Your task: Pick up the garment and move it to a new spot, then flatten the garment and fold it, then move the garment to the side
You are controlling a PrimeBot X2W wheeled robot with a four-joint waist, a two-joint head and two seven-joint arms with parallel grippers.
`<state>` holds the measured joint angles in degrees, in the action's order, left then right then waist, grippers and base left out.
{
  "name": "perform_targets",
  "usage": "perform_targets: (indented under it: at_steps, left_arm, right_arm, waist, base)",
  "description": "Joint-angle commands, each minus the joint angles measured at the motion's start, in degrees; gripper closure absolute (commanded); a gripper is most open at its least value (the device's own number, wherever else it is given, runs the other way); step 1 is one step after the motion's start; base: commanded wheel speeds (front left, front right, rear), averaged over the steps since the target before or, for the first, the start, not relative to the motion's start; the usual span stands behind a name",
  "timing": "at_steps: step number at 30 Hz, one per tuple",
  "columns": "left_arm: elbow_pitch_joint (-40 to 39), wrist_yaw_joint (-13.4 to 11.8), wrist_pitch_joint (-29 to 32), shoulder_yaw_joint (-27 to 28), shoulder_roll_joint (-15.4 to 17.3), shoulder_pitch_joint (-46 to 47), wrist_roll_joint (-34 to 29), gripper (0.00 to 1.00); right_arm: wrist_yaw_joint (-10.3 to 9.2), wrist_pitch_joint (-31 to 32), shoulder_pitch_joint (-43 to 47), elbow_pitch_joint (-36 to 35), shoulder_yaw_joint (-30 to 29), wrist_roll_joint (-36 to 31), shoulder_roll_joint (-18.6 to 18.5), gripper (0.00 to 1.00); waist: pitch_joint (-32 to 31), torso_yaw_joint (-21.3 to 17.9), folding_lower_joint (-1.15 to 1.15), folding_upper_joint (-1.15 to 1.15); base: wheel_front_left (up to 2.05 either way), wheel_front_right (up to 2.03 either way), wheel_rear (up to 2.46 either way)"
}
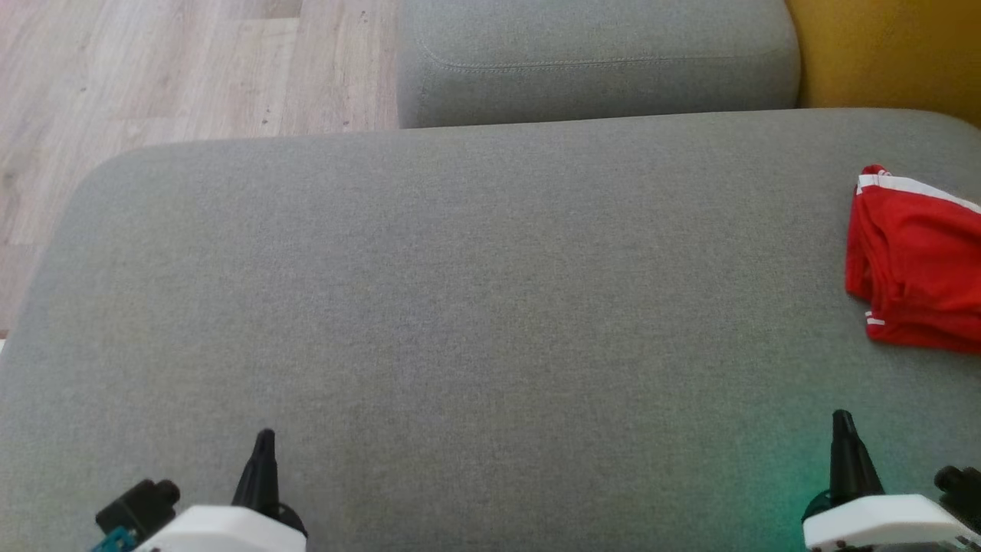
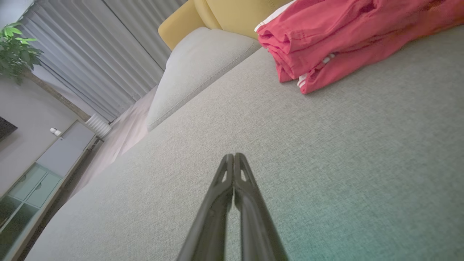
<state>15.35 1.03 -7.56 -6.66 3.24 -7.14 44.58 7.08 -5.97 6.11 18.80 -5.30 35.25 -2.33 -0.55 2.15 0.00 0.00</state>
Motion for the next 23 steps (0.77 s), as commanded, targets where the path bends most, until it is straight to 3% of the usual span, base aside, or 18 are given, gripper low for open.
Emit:
perform_targets:
  at_steps: [1,23]
  left_arm:
    - [-1.6,0.6,0.4,1.5,0.7,3.4,2.0,1.0]
    - [-1.6,2.2,3.7,4.1,0.8,6.1,15.1,1.0]
  right_arm:
    - [0.17,0.3,-3.4,-2.2,0.2,2.3,-0.2,1.0]
    - [0.23,3.7,-5.9,-2.9,-0.2,17.4,-0.3,1.0]
  waist:
    - [0.0,-0.1,0.0,0.0]
    - [0.2,-0.6,0.0,0.0]
  base:
    - [0.0,0.0,0.0]
    - [0.0,0.0,0.0]
